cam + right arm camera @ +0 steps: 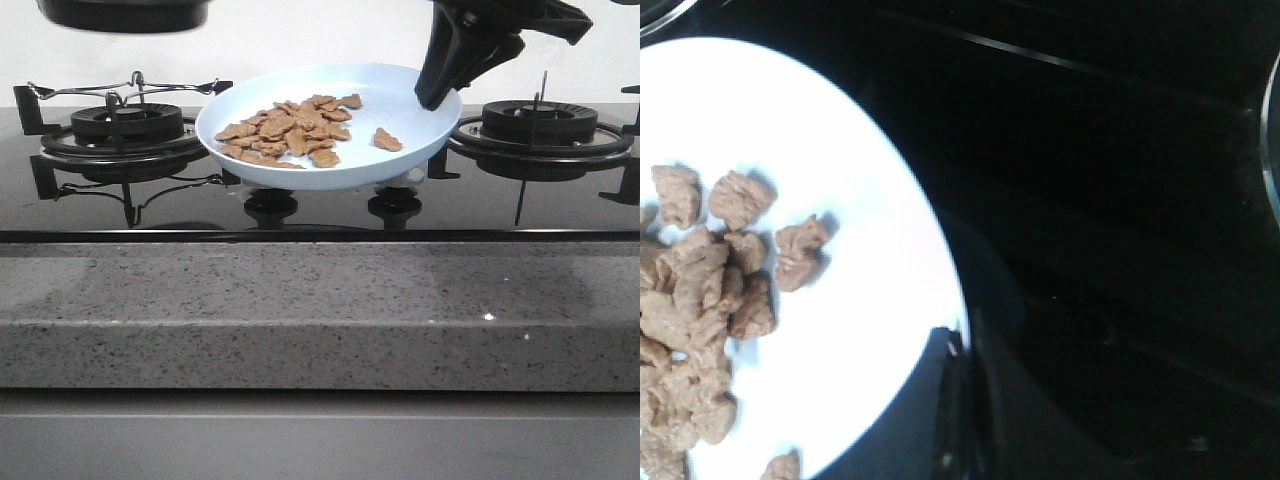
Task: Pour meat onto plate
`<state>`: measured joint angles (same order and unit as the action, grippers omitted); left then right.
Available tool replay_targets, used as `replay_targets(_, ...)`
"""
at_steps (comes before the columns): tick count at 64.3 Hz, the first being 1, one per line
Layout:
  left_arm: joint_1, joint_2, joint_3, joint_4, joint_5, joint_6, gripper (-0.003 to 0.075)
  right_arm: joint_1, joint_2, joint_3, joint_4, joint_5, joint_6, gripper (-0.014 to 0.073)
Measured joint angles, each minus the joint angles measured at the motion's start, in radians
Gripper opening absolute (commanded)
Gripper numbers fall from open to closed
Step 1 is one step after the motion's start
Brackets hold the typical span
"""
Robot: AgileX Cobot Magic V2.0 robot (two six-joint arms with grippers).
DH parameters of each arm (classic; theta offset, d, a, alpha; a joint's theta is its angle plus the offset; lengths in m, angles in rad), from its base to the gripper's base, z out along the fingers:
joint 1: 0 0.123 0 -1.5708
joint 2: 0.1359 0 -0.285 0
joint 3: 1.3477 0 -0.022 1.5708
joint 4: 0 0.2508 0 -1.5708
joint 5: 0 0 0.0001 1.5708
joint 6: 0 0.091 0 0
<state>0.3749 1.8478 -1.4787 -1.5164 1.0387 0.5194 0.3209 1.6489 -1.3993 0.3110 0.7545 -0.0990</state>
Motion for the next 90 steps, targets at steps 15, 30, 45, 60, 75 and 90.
replay_targets(15, 0.000, 0.070, 0.000, -0.006, -0.019, 0.002, -0.0020, 0.000, 0.000, 0.000, 0.000, 0.000, 0.000, -0.0060)
replay_targets(30, 0.000, 0.088, 0.000, 0.015, -0.045, 0.002, -0.0020, 0.000, 0.000, 0.000, 0.000, 0.000, 0.000, -0.0060)
replay_targets(45, 0.000, 0.088, 0.000, 0.039, -0.045, -0.011, -0.0018, 0.000, 0.000, 0.000, 0.000, 0.000, 0.000, -0.0060)
replay_targets(60, 0.002, 0.088, 0.000, 0.060, -0.043, -0.020, 0.0249, 0.000, 0.000, 0.000, 0.000, 0.000, 0.000, -0.0060)
replay_targets(75, 0.002, 0.088, 0.000, 0.122, 0.004, -0.020, 0.0562, 0.000, 0.000, 0.000, 0.000, 0.000, 0.000, -0.0060)
replay_targets(90, 0.002, 0.088, -0.008, 0.205, 0.102, -0.018, 0.0545, 0.000, 0.000, 0.000, 0.000, 0.000, 0.000, -0.0060)
